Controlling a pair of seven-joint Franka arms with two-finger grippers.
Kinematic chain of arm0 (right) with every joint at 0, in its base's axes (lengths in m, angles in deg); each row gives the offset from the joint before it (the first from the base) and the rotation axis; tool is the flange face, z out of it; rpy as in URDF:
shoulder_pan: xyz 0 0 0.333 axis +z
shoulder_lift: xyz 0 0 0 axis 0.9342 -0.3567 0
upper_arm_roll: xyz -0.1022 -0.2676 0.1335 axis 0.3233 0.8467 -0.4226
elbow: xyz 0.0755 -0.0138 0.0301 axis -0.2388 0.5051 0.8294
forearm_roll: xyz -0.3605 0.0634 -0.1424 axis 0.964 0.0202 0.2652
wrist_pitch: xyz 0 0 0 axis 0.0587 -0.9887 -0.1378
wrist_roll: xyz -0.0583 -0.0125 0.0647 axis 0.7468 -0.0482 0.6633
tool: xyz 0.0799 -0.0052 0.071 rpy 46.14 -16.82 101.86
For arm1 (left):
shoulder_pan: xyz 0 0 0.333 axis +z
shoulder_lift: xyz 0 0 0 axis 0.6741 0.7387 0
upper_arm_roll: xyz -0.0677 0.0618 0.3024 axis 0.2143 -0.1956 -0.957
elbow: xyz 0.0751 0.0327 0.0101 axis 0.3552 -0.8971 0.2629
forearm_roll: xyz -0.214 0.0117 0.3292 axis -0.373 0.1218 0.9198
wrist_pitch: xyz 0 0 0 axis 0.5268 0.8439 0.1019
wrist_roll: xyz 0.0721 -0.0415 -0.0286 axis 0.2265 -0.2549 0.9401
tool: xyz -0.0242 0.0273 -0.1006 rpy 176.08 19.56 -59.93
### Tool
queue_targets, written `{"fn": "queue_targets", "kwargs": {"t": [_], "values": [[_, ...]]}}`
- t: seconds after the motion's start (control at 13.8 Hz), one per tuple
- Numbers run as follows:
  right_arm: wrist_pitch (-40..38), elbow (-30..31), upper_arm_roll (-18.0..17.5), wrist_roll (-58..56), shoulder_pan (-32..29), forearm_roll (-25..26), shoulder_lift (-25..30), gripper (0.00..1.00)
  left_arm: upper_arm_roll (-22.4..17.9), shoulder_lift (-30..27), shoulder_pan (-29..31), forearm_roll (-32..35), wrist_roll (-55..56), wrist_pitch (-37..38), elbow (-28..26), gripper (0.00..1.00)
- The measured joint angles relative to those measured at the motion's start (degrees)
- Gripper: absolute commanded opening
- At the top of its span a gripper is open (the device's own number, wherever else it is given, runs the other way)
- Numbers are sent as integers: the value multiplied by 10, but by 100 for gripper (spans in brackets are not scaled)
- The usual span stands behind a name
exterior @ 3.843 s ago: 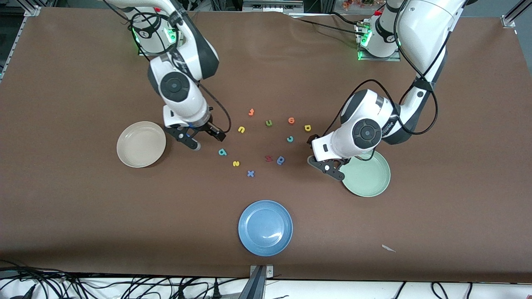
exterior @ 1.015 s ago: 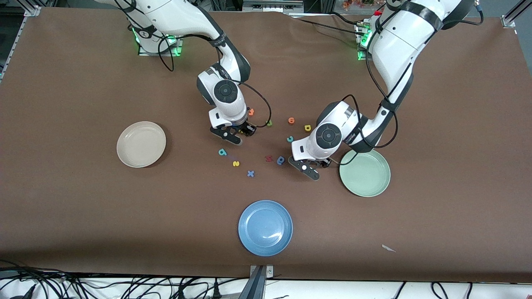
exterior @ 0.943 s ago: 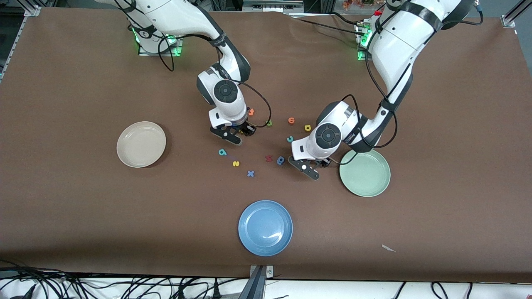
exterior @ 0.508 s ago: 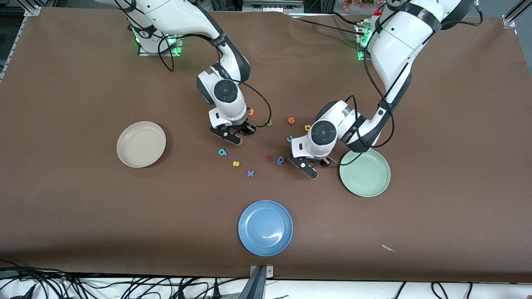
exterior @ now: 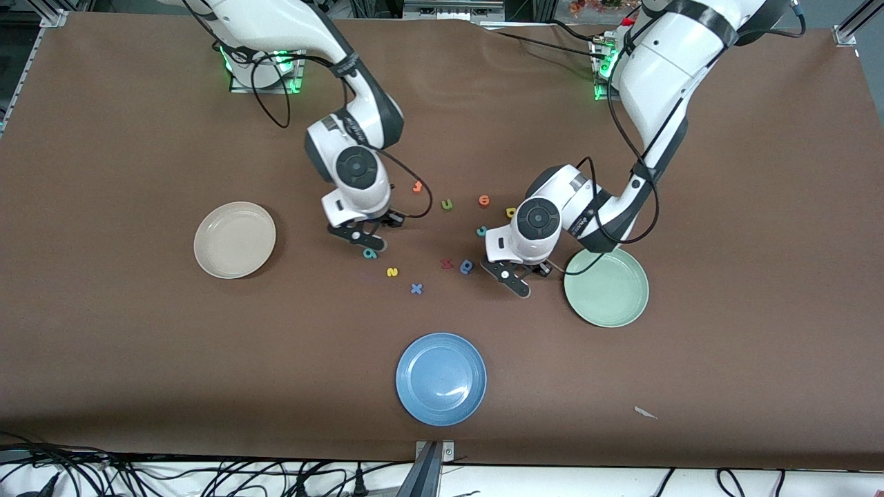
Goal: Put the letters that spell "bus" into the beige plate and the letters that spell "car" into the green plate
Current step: 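Drop the u on the white plate while the left gripper drops r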
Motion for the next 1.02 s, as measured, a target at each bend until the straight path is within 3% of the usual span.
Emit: {"fn": "queue_targets", "kwargs": {"t": [0.44, 0.51, 0.58, 0.65, 0.87, 0.94, 1.02], "values": [[-12, 111, 138, -273, -7, -1, 99, 10, 0, -64, 65, -8, 0, 66, 2, 0], [6, 139, 160, -313, -7, -1, 115, 10, -1, -62, 81, -8, 0, 66, -1, 14], [33, 169, 179, -349, -8, -1, 129, 10, -2, -55, 95, -8, 0, 62, -5, 66], [65, 199, 198, -385, -8, -1, 139, 10, -2, -47, 105, -8, 0, 51, -6, 100], [145, 260, 256, -495, -8, -1, 148, 13, -2, -22, 114, -8, 0, 21, -8, 100], [162, 272, 272, -525, -9, -1, 147, 25, 0, -21, 113, -8, 1, 21, -8, 100], [171, 278, 283, -545, -11, -1, 147, 50, 3, -21, 111, -8, 2, 21, -7, 100]]}}
